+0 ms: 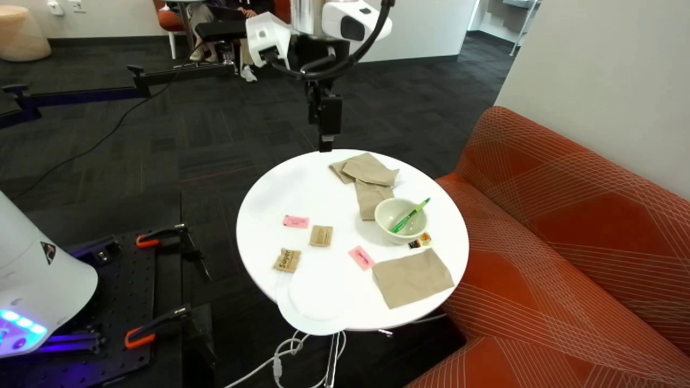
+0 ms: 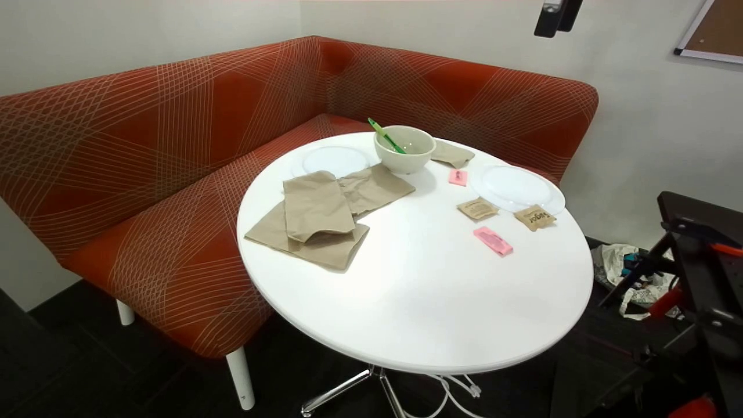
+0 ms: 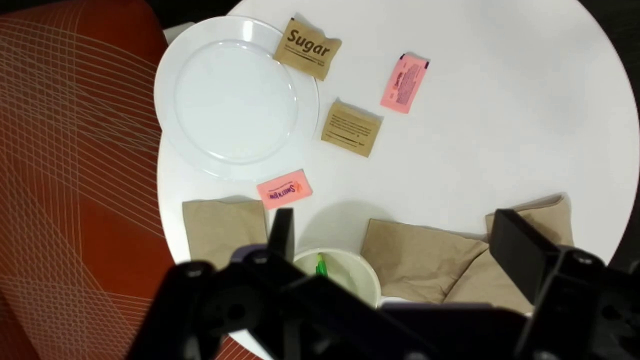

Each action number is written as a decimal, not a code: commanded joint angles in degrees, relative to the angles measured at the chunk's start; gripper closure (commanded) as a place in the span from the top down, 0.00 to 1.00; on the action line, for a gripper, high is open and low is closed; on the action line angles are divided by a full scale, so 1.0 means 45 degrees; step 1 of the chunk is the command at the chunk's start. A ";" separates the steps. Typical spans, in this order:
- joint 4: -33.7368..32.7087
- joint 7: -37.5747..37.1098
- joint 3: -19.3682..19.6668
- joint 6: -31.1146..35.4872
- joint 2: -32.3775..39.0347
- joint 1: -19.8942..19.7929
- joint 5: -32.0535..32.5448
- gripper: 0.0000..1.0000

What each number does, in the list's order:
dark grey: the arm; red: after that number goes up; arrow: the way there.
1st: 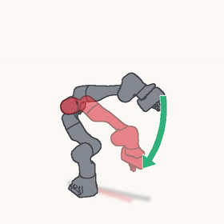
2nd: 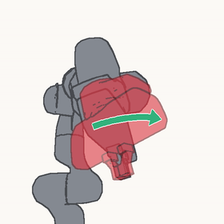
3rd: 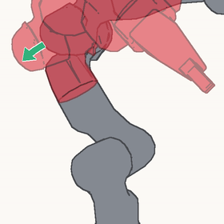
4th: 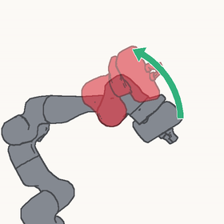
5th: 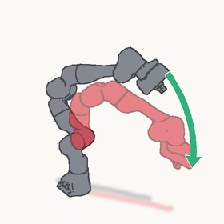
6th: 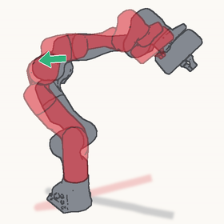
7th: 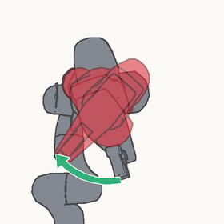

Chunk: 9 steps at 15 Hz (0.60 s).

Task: Remove the pen from the bowl and put it on the table

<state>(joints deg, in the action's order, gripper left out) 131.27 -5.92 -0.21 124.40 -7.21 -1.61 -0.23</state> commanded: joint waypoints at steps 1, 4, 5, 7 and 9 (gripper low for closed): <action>0.0432 -0.0021 0.0095 0.1367 0.0051 0.0062 -0.0415 1.00; 0.0907 0.0221 0.0206 0.3287 0.0293 0.0027 -0.0964 1.00; 0.1052 0.0298 0.0248 0.3904 0.0443 0.0008 -0.1082 1.00; 0.1234 0.0486 0.0305 0.5007 0.0807 -0.0016 -0.1072 1.00; 0.1270 0.0639 0.0351 0.5813 0.1240 -0.0025 -0.0879 1.00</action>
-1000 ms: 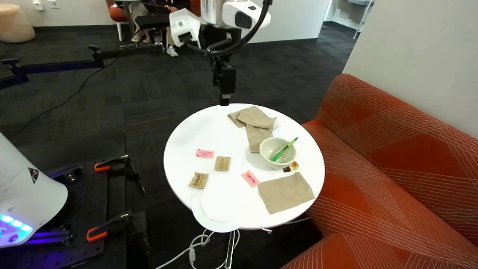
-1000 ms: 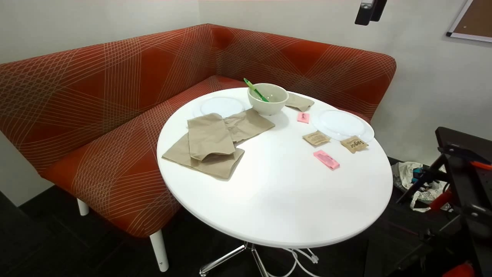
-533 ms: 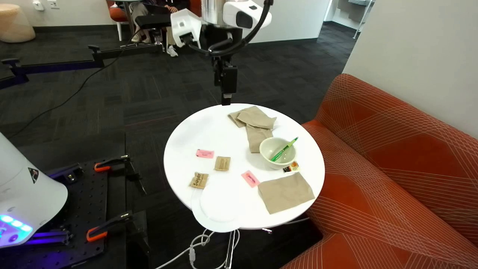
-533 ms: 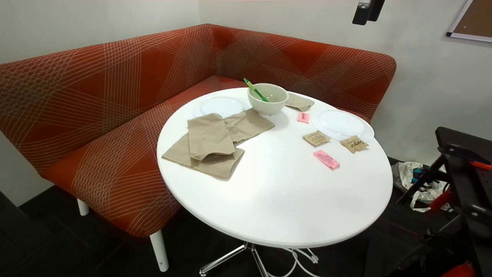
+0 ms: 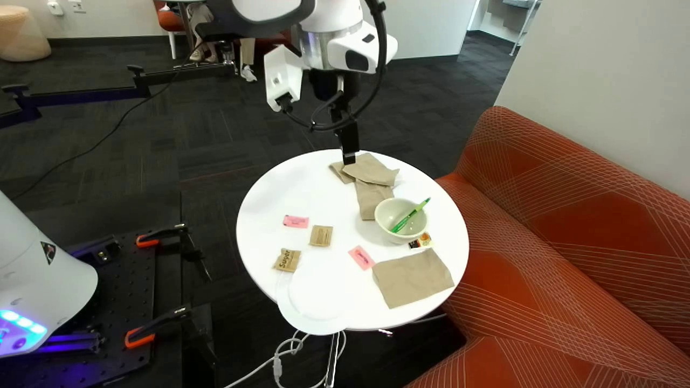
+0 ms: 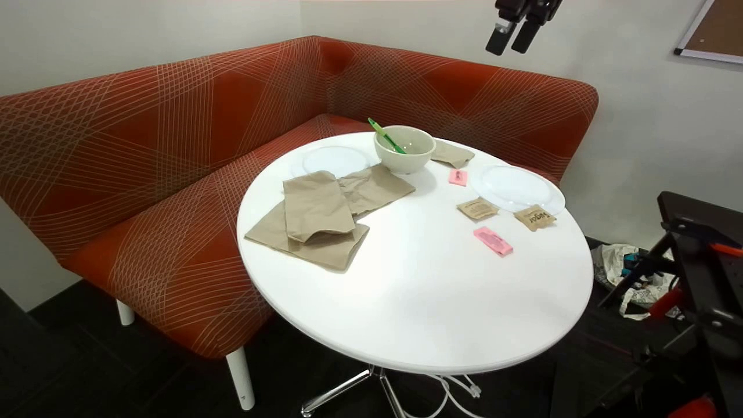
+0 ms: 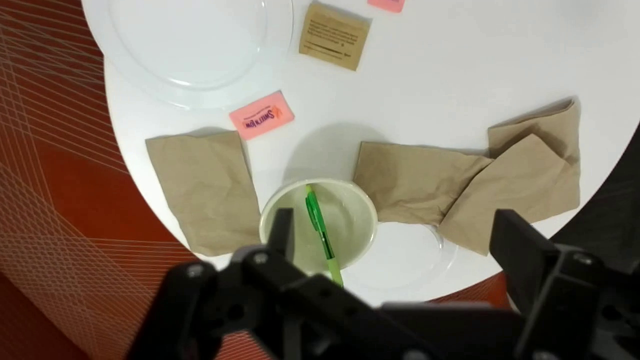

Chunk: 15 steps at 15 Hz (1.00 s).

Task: Remove the pen from the bowl and put it on the table

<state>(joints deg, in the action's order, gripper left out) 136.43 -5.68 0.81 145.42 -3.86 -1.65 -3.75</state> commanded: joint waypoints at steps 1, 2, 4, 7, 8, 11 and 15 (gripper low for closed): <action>0.0082 0.0730 0.0136 0.1497 0.0761 -0.0011 -0.0044 1.00; -0.0020 0.0966 0.0147 0.1801 0.1075 -0.0011 -0.0005 1.00; -0.0190 0.1361 0.0144 0.2195 0.1599 -0.0026 0.0023 1.00; -0.0638 0.1983 0.0146 0.2419 0.2491 -0.0098 0.0211 1.00; -0.0792 0.2187 0.0146 0.2425 0.2757 -0.0128 0.0258 1.00; -0.1433 0.2568 0.0175 0.2318 0.3605 -0.0210 0.0511 1.00; -0.2302 0.2662 0.0254 0.2249 0.4687 -0.0286 0.1031 1.00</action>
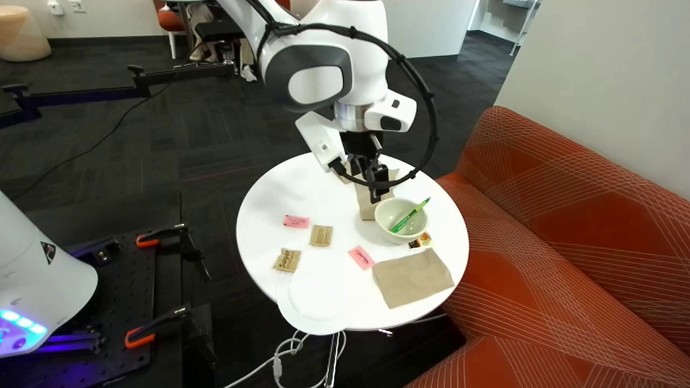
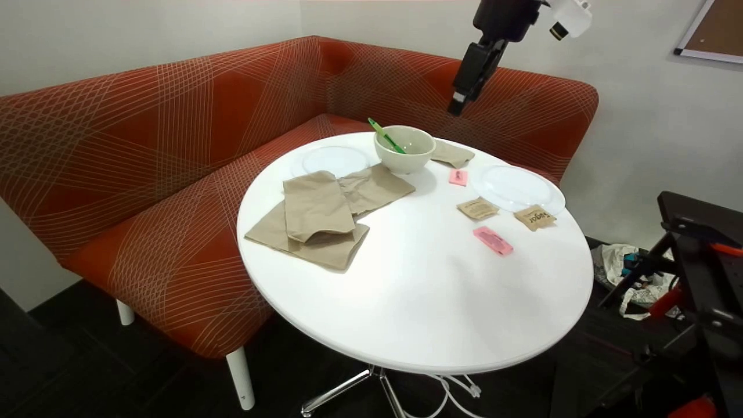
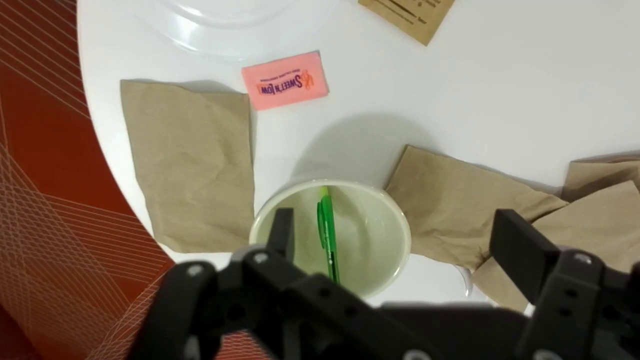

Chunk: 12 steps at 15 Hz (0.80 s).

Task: Remove the pen from the bowl and put it on the table

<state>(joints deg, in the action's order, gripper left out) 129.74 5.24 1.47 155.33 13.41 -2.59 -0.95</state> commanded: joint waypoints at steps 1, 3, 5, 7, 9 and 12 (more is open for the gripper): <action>-0.1004 0.0219 0.0131 0.0098 0.1118 -0.0098 0.0517 1.00; -0.1456 0.0098 0.0190 0.0106 0.1693 -0.0127 0.0646 1.00; -0.1909 0.0012 0.0284 0.0107 0.2266 -0.0149 0.0779 1.00; -0.2392 -0.0148 0.0442 0.0136 0.2831 -0.0106 0.0905 1.00; -0.2875 -0.0260 0.0583 0.0170 0.3320 -0.0066 0.1002 1.00; -0.3635 -0.0400 0.0673 0.0197 0.4015 -0.0017 0.0965 1.00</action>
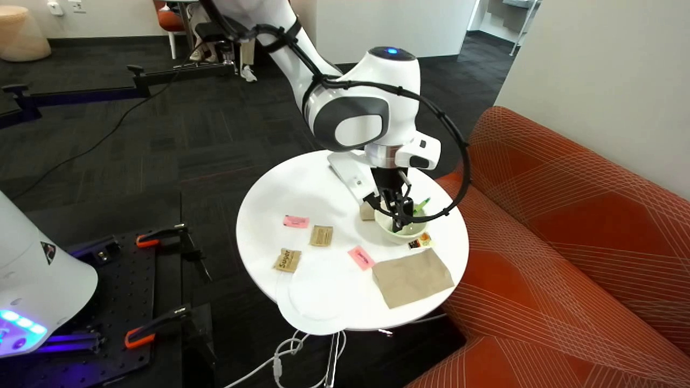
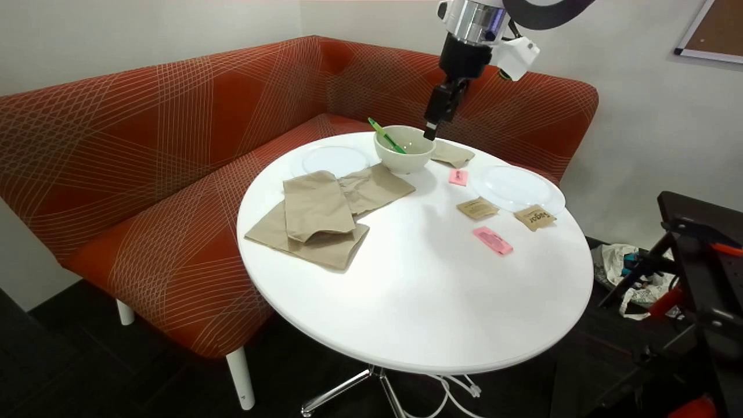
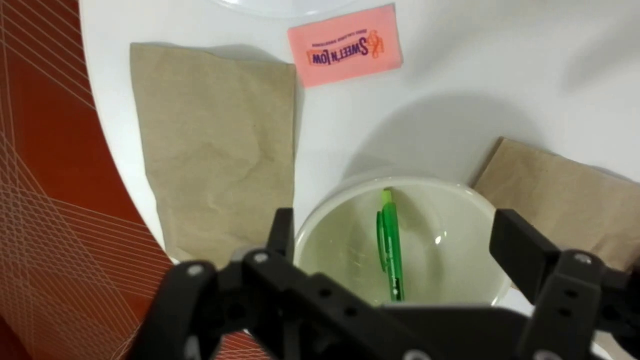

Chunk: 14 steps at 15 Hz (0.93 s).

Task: Remove the pen from the bowl and put it on the table

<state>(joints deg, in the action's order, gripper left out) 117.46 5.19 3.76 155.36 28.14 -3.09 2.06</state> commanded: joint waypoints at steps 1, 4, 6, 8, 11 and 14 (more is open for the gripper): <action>-0.1158 -0.0462 0.0196 0.0224 0.0951 0.0130 0.0295 1.00; -0.1866 -0.0632 0.0250 0.0136 0.1483 0.0216 0.0292 1.00; -0.2247 -0.0767 0.0261 0.0079 0.1762 0.0272 0.0286 1.00; -0.2569 -0.0723 0.0197 -0.0027 0.1960 0.0293 0.0247 0.96; -0.2900 -0.0726 0.0212 -0.0090 0.2152 0.0408 0.0280 0.71; -0.3081 -0.0732 0.0196 -0.0099 0.2277 0.0458 0.0250 0.63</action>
<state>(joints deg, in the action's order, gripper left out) 105.52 4.01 4.02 155.42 37.37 -1.81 2.06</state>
